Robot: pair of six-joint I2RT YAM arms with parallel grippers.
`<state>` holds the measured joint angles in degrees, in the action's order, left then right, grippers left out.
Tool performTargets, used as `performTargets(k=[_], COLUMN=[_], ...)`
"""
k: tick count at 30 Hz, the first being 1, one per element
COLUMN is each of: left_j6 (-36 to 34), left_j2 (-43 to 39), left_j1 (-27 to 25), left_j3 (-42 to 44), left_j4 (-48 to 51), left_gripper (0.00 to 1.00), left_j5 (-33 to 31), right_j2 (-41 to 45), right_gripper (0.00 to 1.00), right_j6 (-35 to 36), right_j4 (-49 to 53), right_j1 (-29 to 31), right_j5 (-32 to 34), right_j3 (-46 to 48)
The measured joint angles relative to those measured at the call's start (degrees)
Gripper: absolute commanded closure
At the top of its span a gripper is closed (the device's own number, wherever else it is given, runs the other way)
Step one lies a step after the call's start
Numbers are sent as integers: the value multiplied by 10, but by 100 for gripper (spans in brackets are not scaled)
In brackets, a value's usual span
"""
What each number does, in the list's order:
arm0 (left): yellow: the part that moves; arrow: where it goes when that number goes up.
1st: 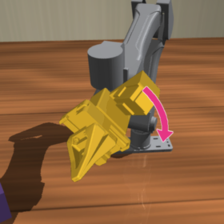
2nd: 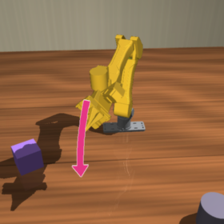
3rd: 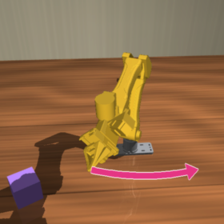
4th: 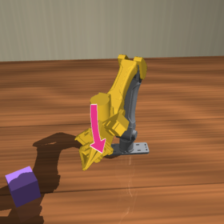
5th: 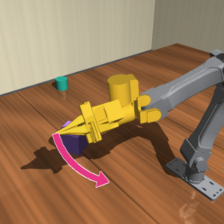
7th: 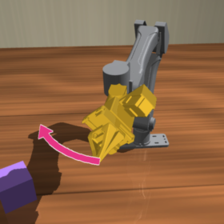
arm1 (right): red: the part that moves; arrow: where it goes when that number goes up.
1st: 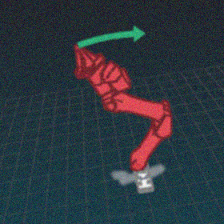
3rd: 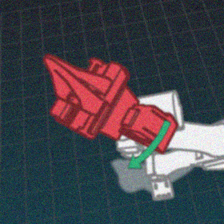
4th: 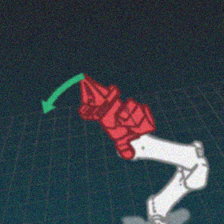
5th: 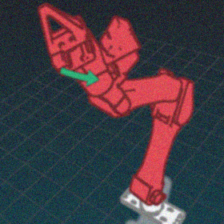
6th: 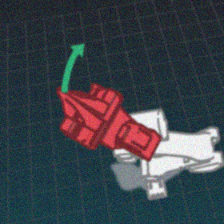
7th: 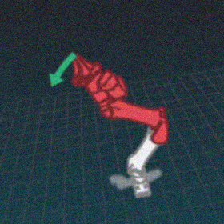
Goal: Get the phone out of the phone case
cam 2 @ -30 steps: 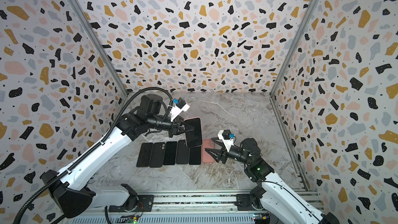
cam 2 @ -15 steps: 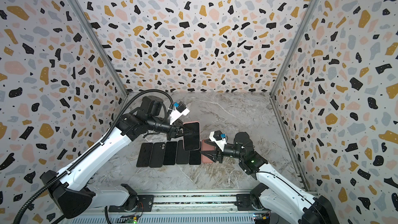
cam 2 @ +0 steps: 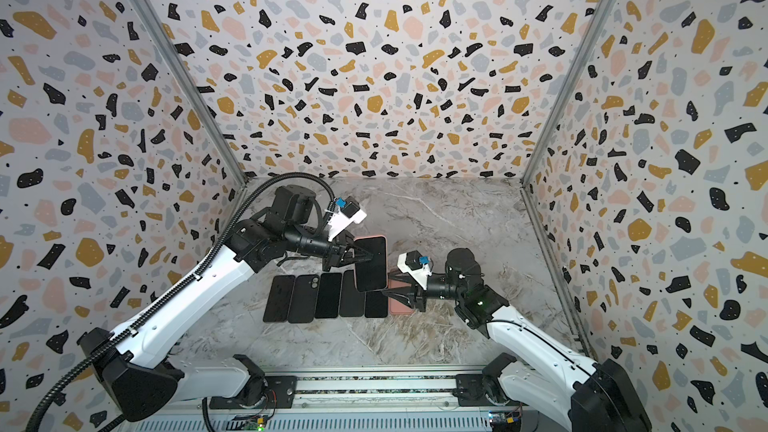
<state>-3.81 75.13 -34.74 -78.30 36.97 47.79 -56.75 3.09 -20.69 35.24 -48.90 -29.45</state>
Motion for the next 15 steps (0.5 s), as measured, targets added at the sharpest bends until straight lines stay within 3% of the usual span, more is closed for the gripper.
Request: performTargets(k=[15], left_j6=[10], left_j2=[-4], left_j1=[0], left_j3=[18], left_j4=[-36], left_gripper=[100], left_j5=[32], right_j2=[-12], right_gripper=[89], right_j6=[-13], right_j4=[-17], right_j1=[-3], right_j5=[-44], right_j3=[0])
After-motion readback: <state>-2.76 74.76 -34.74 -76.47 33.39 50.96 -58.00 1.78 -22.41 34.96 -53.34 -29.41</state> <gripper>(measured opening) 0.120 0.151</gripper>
